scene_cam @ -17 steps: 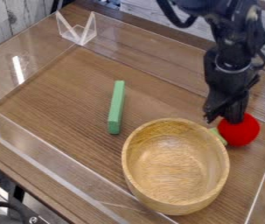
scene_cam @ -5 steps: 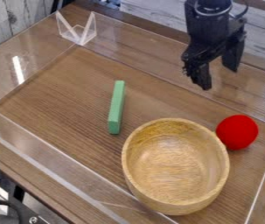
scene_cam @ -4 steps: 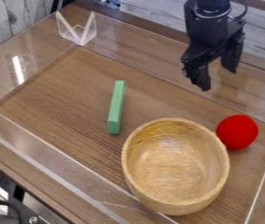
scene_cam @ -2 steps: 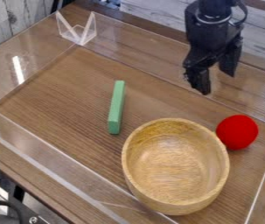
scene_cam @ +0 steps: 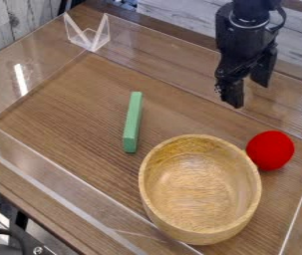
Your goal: Move the red object to the right side of the table
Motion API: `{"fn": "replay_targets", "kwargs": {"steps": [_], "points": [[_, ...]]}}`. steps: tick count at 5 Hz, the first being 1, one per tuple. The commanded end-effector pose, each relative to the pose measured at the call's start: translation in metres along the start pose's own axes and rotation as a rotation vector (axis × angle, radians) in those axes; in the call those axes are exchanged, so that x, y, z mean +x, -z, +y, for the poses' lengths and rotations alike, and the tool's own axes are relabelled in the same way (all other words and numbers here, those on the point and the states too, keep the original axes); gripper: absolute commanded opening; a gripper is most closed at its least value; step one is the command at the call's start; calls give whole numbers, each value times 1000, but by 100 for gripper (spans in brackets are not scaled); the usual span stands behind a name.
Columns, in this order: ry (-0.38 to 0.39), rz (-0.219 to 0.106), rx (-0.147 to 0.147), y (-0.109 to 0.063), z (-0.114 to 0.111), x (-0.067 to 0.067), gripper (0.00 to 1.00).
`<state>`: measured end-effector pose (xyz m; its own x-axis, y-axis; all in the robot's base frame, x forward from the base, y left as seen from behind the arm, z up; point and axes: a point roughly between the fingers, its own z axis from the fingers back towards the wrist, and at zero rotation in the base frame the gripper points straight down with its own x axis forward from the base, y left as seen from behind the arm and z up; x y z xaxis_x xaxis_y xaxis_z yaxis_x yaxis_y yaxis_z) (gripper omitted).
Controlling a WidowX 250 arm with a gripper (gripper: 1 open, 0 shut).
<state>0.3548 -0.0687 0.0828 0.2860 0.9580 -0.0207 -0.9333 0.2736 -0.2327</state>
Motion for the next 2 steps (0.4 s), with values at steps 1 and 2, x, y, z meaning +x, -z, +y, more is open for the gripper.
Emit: {"fn": "replay_targets", "kwargs": {"steps": [1, 2], "points": [[17, -4, -51, -16, -19, -1, 100], [32, 0, -42, -17, -23, 0, 100]]}}
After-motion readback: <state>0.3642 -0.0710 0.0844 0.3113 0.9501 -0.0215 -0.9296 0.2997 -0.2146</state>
